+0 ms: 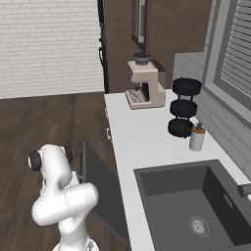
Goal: Pick up the cup and bowl from the counter, place them in the dishwasher, and close the dishwasher door.
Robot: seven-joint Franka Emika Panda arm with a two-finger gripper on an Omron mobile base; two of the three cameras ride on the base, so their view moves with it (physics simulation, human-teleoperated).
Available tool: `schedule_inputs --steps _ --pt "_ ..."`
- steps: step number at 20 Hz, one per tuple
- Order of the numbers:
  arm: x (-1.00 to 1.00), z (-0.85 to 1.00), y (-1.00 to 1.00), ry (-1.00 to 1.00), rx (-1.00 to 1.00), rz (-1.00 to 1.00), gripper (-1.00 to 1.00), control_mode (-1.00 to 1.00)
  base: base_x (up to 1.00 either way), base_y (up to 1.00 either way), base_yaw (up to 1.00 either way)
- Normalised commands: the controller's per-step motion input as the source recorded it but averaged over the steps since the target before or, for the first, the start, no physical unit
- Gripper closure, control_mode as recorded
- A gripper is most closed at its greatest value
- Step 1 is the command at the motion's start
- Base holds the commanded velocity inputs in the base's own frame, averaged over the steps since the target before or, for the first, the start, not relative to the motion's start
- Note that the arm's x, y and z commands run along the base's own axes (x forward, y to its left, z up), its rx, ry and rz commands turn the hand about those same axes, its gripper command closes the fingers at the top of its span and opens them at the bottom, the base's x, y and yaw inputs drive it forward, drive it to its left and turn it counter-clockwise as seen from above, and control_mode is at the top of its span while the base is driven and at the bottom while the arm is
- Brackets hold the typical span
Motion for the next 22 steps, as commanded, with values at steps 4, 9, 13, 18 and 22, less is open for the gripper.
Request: schedule_inputs --steps 4,9,13,18,22 --pt "0.76 0.01 -1.0 0.08 0.0 0.17 -1.0 -1.0 0.0 0.0 0.0" --pt "0.94 0.1 -1.0 0.15 0.01 0.11 -1.0 -1.0 0.0 0.0 0.0" --pt "1.0 0.1 -1.0 0.22 0.07 0.07 -1.0 -1.0 0.0 0.0 0.0" --pt "0.99 0.01 -1.0 0.25 0.08 0.08 -1.0 -1.0 0.0 0.0 0.0" --pt "0.98 0.0 -1.0 0.26 0.07 0.1 -1.0 -1.0 0.0 0.0 0.0"
